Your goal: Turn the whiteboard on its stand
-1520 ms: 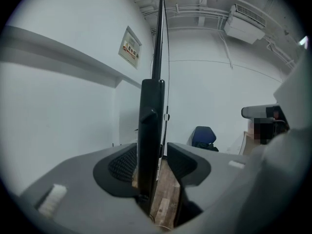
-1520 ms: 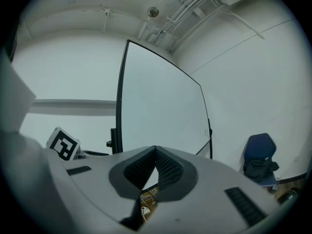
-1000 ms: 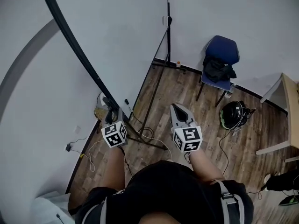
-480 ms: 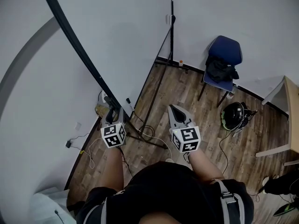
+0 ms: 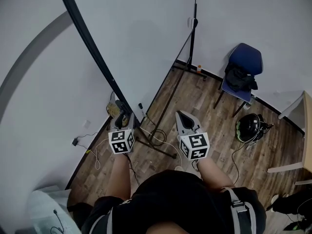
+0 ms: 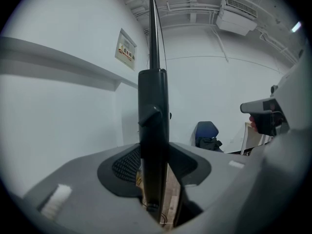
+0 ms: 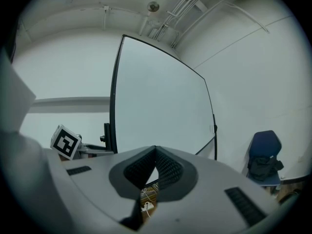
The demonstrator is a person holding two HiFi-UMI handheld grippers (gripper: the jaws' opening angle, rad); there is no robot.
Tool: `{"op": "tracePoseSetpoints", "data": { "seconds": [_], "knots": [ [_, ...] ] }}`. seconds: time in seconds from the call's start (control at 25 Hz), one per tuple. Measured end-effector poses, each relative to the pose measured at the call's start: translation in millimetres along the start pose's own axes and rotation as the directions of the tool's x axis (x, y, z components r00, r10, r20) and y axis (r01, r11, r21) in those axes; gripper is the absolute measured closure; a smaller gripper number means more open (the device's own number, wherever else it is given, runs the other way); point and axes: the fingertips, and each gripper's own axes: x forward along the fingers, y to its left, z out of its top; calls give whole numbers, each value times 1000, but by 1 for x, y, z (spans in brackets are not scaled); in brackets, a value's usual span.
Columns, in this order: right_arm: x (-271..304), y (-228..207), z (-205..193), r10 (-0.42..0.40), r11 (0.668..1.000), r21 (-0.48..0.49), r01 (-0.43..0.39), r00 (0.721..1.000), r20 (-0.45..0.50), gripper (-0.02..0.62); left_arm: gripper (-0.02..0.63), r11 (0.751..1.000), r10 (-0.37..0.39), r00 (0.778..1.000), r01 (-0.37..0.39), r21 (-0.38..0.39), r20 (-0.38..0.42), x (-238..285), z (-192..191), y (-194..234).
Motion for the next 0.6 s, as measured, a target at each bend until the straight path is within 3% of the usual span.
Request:
{"op": "tracePoseSetpoints", "data": {
  "seconds": [0.6],
  "knots": [
    [18, 67, -10, 116, 993, -1, -116, 993, -29, 592, 426, 999, 40, 999, -40, -14, -7, -74, -23, 63]
  ]
}}
